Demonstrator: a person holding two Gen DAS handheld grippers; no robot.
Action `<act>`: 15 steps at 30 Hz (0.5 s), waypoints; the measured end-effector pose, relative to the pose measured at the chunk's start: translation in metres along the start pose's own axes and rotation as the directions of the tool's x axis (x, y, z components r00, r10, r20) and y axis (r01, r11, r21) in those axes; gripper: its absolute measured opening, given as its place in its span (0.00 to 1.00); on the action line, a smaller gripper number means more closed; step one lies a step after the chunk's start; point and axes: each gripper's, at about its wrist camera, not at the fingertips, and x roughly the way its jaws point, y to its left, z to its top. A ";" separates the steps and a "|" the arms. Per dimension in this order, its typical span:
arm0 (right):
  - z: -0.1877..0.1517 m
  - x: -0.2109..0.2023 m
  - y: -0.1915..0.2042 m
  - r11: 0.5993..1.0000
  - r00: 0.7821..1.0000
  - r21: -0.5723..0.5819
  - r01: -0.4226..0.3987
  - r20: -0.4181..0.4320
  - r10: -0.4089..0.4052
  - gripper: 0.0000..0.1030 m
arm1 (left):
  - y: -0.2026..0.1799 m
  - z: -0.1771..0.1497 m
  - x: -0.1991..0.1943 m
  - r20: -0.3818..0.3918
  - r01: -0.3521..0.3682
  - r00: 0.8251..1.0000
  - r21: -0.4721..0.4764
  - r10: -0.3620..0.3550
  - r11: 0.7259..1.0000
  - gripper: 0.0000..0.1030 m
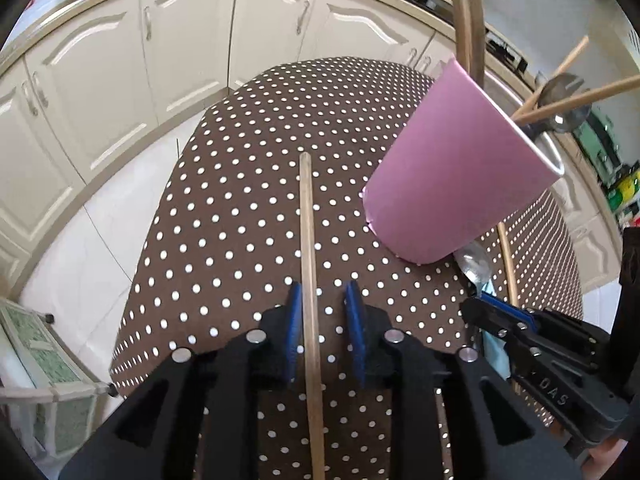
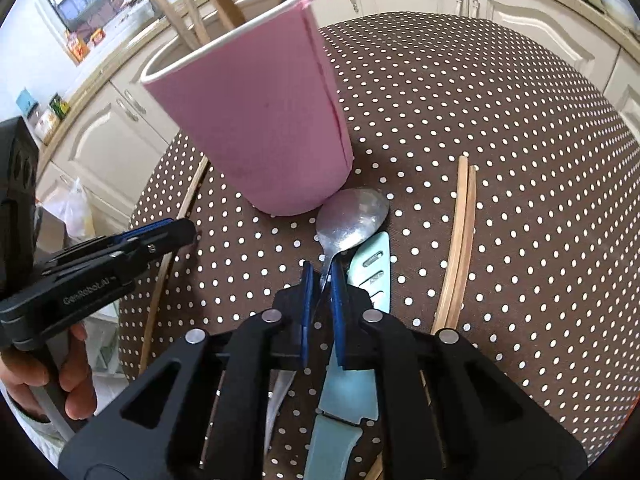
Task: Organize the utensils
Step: 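Grasp the steel spoon by its handle with the right tool while the left tool holds its chopstick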
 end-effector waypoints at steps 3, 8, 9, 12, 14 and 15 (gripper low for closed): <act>-0.006 -0.008 -0.013 0.998 0.999 0.036 -0.049 0.010 0.048 0.06 | 0.003 0.002 0.001 -0.002 -0.022 1.000 0.008 0.022 1.000 0.06; -0.021 -0.023 -0.031 0.985 0.988 0.088 -0.147 0.056 0.143 0.04 | 0.006 -0.002 -0.004 0.029 0.007 1.000 -0.014 -0.007 1.000 0.06; -0.026 -0.027 -0.037 0.983 0.986 0.094 -0.160 0.067 0.154 0.04 | 0.005 -0.005 -0.007 0.045 0.023 0.999 -0.016 -0.022 1.000 0.06; -0.033 -0.042 -0.048 0.977 0.978 0.095 -0.191 0.104 0.181 0.04 | 0.003 -0.015 -0.024 0.115 0.051 0.992 -0.015 -0.049 0.999 0.06; -0.041 -0.057 -0.057 0.973 0.971 0.093 -0.212 0.135 0.199 0.04 | 0.001 -0.019 -0.034 0.160 0.074 0.985 -0.015 -0.071 0.997 0.06; -0.043 -0.060 -0.055 0.971 0.968 0.092 -0.219 0.145 0.204 0.03 | 0.000 -0.022 -0.040 0.184 0.084 0.980 -0.015 -0.079 0.996 0.06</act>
